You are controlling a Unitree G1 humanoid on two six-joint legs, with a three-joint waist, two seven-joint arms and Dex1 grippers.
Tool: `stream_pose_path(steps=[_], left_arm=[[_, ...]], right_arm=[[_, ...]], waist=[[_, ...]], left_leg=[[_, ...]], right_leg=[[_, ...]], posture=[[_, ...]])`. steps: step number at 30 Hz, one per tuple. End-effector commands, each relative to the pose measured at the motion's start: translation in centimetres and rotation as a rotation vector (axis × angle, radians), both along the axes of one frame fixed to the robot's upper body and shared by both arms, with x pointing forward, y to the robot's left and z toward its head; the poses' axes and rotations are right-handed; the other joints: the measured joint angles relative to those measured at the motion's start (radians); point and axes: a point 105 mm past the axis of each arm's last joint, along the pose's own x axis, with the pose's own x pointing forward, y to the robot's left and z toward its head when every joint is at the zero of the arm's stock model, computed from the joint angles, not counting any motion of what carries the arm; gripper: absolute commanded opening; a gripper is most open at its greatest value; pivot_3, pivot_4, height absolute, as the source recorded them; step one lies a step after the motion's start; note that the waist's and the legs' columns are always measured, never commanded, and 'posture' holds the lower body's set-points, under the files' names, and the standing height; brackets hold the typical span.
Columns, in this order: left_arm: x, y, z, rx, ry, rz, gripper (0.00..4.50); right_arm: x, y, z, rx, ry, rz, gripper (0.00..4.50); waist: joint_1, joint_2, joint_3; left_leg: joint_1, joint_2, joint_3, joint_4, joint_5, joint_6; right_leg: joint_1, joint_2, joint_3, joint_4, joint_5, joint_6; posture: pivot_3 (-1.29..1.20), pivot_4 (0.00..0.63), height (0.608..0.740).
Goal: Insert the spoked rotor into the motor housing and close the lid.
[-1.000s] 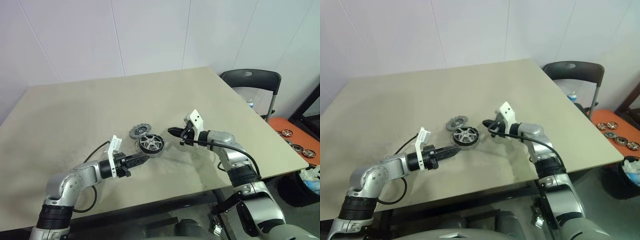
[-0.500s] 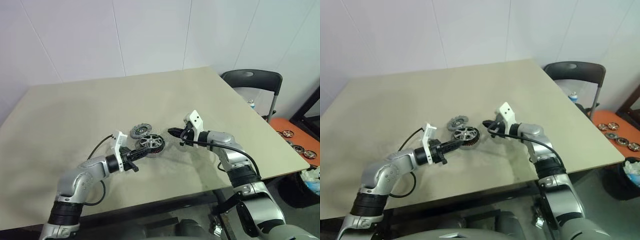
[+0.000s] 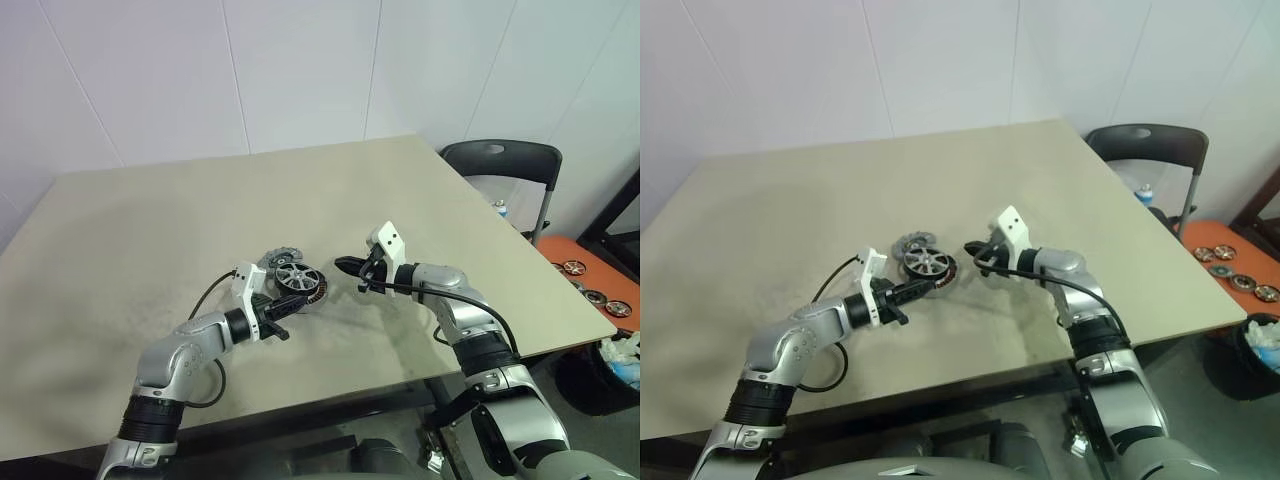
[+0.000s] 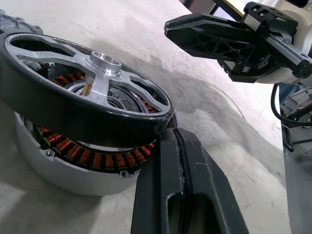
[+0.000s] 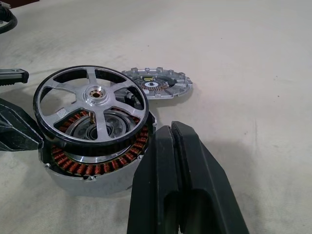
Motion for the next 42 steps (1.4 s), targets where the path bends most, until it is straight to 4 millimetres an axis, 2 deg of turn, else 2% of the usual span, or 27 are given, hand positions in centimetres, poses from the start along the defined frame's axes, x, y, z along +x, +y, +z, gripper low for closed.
stream_pose_path(steps=[1, 5, 7, 9, 12, 14, 16, 23, 27, 30, 35, 38, 42], left_arm=[[-1.7, -0.5, 2.7, -0.113, -0.039, -0.122, 0.03], [-2.0, 0.3, 4.3, -0.175, -0.073, -0.134, 0.03], [-1.0, 1.3, 4.9, -0.181, -0.108, -0.074, 0.03], [1.1, 2.6, 5.3, -0.157, -0.163, 0.061, 0.03], [4.7, 5.5, 4.8, -0.066, -0.204, 0.314, 0.03], [5.7, 6.8, 3.7, 0.038, -0.206, 0.390, 0.03], [5.9, 7.2, 2.5, 0.143, -0.210, 0.402, 0.03], [5.2, 4.7, 1.4, 0.140, -0.202, 0.324, 0.03], [5.0, 3.2, 2.2, 0.091, -0.250, 0.293, 0.03], [5.3, 2.8, 3.2, 0.062, -0.296, 0.304, 0.03], [4.9, 1.5, 3.0, 0.064, -0.309, 0.242, 0.03], [4.7, 1.8, 2.2, 0.115, -0.297, 0.235, 0.03], [5.1, 2.7, 2.3, 0.133, -0.311, 0.262, 0.03]], right_arm=[[0.2, 0.6, 1.2, 0.017, -0.041, 0.023, 0.00], [0.1, 0.7, 1.0, 0.020, -0.033, 0.032, 0.00], [0.1, 0.8, 1.0, 0.021, -0.032, 0.035, 0.00], [0.1, 1.0, 1.1, 0.023, -0.034, 0.038, 0.00], [0.2, 1.2, 1.1, 0.024, -0.036, 0.041, 0.00], [0.2, 1.3, 1.2, 0.026, -0.037, 0.047, 0.00], [0.1, 1.4, 1.2, 0.027, -0.039, 0.049, 0.00], [0.1, 1.3, 1.3, 0.029, -0.043, 0.047, 0.00], [0.0, 1.3, 1.2, 0.030, -0.040, 0.045, 0.00], [0.0, 1.4, 1.1, 0.030, -0.038, 0.044, 0.00], [0.0, 1.4, 1.0, 0.029, -0.036, 0.041, 0.00], [0.1, 1.4, 1.0, 0.028, -0.036, 0.041, 0.00], [0.1, 1.4, 1.1, 0.028, -0.038, 0.040, 0.00]], waist=[[-0.003, 0.000, 0.000], [0.000, 0.000, 0.000], [0.001, 0.000, 0.000], [0.002, 0.000, 0.000], [0.004, 0.000, 0.000], [0.001, 0.000, 0.000], [-0.002, 0.000, 0.000], [0.004, -0.001, 0.000], [0.002, -0.001, 0.000], [0.001, -0.001, 0.000], [0.001, -0.001, 0.000], [0.001, -0.001, 0.000], [0.000, -0.001, 0.000]], left_leg=[[0.000, 0.000, 0.000, 0.000, 0.000, 0.000], [0.000, 0.000, 0.000, -0.001, 0.000, 0.000], [0.000, 0.000, 0.000, -0.001, 0.000, 0.000], [0.001, 0.000, 0.000, 0.000, 0.000, 0.000], [0.002, 0.000, 0.000, 0.000, 0.000, 0.000], [0.002, 0.000, 0.000, 0.000, 0.000, -0.001], [0.003, 0.000, 0.001, -0.002, 0.002, -0.003], [0.000, -0.001, 0.001, -0.002, 0.002, -0.004], [0.000, 0.000, 0.001, -0.002, 0.000, 0.000], [0.000, 0.000, 0.001, -0.002, 0.000, 0.000], [0.001, 0.000, 0.001, -0.002, 0.000, 0.000], [0.001, 0.000, 0.001, -0.002, 0.000, 0.000], [0.001, 0.000, 0.001, -0.002, 0.000, 0.000]], right_leg=[[0.000, 0.000, 0.000, 0.000, 0.000, 0.000], [0.000, 0.000, 0.000, -0.001, 0.000, 0.000], [0.000, 0.000, 0.000, 0.000, 0.000, 0.000], [0.000, 0.000, 0.000, 0.000, 0.000, 0.000], [0.002, 0.000, 0.000, 0.000, 0.000, 0.000], [0.002, 0.000, 0.000, 0.000, 0.000, 0.000], [0.001, 0.000, 0.001, -0.001, 0.000, 0.000], [0.000, -0.001, 0.001, -0.003, 0.000, 0.000], [0.000, 0.000, 0.001, -0.002, 0.000, 0.000], [0.000, 0.000, 0.001, -0.002, 0.000, 0.000], [0.000, 0.000, 0.001, -0.001, 0.000, 0.000], [0.000, 0.000, 0.001, -0.001, 0.000, 0.000], [0.000, 0.000, 0.001, -0.001, 0.000, 0.000]], posture=[[0.00, 0.000, 0.740], [0.00, 0.000, 0.740], [0.00, 0.000, 0.740], [0.00, 0.000, 0.740], [0.00, 0.000, 0.740], [0.00, 0.000, 0.740], [0.00, 0.000, 0.740], [0.00, 0.000, 0.740], [0.00, 0.000, 0.740], [0.00, 0.000, 0.740], [0.00, 0.000, 0.740], [0.00, 0.000, 0.740], [0.00, 0.000, 0.740]])
